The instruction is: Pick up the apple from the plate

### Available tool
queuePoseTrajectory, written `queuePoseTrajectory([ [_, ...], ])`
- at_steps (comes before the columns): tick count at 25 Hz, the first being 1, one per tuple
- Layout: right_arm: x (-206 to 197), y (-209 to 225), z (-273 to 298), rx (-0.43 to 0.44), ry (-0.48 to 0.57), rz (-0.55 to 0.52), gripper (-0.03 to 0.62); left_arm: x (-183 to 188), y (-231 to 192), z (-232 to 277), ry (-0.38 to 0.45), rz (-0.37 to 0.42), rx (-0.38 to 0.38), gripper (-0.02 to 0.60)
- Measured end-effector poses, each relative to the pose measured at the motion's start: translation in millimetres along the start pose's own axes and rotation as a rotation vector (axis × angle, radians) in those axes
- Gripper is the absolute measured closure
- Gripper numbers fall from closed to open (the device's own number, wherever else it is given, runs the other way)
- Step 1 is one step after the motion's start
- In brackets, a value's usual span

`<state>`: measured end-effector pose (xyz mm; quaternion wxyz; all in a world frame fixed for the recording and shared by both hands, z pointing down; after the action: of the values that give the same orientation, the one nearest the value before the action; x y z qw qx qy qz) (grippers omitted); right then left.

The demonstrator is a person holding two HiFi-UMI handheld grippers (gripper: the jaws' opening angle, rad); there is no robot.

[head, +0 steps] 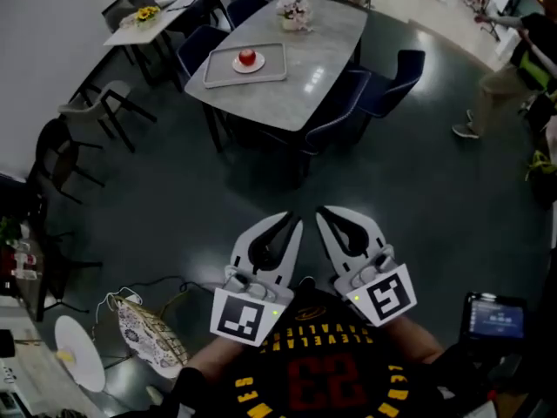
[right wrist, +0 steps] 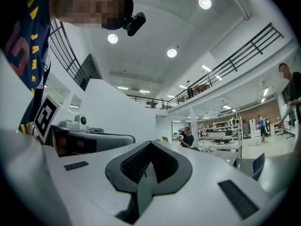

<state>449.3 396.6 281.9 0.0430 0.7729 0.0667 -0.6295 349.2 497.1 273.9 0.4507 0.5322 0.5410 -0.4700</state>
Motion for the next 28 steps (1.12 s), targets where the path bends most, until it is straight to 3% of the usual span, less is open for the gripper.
queuePoseTrajectory([
  [12, -28.2, 12.9, 49.9, 0.029, 0.001, 0.041, 0.588, -19.4, -49.0, 17.9, -0.014, -0.023, 0.044, 0.538],
  [21, -23.7, 48.3, 110.3, -0.048, -0.016, 0.029, 0.587, -11.9, -109.4, 66.3, -0.025, -0.052, 0.021, 0.538],
  [28, -32.2, 61.3, 179.4, -0.096, -0.034, 0.023, 0.586, -8.2, -180.6, 93.5, -0.037, -0.068, -0.004, 0.538],
])
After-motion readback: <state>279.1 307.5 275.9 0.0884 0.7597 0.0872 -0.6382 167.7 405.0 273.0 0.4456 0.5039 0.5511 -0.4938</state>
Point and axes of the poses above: the fingertips, and each gripper's own axes: z forward along the fingers, y to its right, x out of its top, the point moved 8 cm from there along -z, backward along the fingers, and after that the axes turned 7 degrees about y, right-handed, at the moved point
